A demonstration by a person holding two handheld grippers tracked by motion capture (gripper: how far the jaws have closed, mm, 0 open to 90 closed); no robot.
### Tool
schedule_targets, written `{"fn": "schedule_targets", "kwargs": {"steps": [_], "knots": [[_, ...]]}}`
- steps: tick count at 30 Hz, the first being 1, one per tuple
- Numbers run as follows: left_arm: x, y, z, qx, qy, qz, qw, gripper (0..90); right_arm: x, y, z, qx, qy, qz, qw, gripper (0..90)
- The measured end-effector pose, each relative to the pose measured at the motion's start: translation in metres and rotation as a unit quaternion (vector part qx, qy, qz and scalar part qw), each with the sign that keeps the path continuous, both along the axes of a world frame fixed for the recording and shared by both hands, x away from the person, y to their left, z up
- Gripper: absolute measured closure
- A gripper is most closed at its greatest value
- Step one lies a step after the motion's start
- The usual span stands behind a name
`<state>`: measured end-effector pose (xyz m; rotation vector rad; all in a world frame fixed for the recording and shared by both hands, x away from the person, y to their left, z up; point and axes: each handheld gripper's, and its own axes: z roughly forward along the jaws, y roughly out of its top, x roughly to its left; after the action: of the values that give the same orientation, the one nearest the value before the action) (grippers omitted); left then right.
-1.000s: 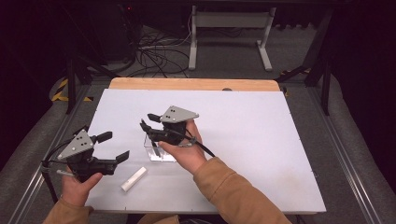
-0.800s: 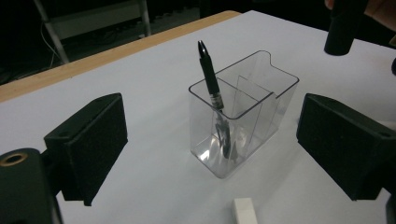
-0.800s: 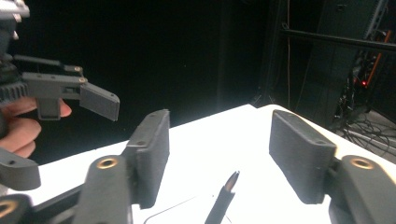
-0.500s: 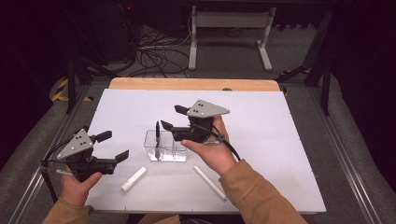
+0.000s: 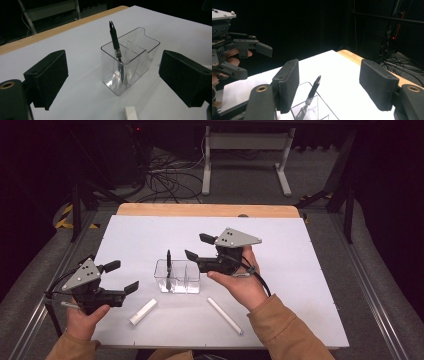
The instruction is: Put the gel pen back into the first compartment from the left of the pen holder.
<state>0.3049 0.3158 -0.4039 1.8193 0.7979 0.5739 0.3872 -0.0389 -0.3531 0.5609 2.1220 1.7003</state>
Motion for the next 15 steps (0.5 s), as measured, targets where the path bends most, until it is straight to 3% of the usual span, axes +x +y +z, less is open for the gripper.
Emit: {"fn": "schedule_targets", "kwargs": {"steps": [10,15], "knots": [[0.000,0.000,0.001,0.001,-0.003,-0.001,1.0000,9.4,-0.003,-0.011,-0.001,-0.003,0.021,0.007,0.9998,34.4],[0.000,-0.001,0.002,0.000,-0.004,0.000,1.0000,9.4,-0.008,-0.018,-0.003,-0.018,0.028,0.007,0.9994,34.9]]}}
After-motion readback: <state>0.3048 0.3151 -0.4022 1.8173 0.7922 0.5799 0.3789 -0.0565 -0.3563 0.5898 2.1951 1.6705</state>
